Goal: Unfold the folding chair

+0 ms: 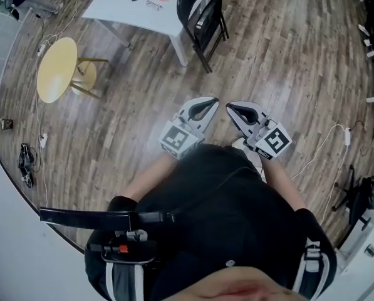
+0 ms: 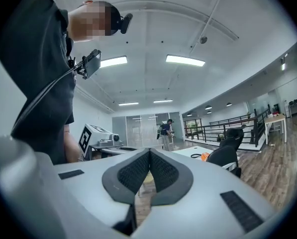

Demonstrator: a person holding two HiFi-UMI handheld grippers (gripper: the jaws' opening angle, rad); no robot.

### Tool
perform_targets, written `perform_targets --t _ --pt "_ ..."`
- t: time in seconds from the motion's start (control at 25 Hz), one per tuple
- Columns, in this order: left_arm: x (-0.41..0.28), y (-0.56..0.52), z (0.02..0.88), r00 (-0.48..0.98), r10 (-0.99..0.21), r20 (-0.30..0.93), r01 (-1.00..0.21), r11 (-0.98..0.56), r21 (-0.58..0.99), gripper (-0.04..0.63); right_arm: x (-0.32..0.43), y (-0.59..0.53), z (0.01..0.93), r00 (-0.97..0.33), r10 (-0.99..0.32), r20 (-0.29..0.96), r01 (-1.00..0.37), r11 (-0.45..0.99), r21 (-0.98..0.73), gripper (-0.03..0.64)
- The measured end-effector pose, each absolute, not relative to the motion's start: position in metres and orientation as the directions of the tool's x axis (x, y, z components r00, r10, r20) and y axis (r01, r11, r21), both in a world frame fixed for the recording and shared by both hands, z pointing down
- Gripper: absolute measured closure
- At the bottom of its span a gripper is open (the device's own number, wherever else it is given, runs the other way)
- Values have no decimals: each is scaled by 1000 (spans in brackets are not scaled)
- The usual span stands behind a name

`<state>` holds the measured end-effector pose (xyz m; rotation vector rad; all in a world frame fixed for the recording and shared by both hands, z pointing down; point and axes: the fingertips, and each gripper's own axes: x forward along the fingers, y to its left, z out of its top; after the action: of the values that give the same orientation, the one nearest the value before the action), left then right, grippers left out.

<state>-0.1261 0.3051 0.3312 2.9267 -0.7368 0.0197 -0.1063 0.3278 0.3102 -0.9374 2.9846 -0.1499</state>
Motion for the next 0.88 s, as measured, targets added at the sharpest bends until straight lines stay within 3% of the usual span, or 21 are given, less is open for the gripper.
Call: perform_targets --t 0.44,0.88 --pt "-173 285 336 886 -462 31 -462 -876 139 591 -151 302 317 -793 -609 21 -608 790 -84 609" --pt "-140 201 344 876 -478 59 -482 -870 106 592 -118 215 323 -815 -579 0 -577 813 -84 609"
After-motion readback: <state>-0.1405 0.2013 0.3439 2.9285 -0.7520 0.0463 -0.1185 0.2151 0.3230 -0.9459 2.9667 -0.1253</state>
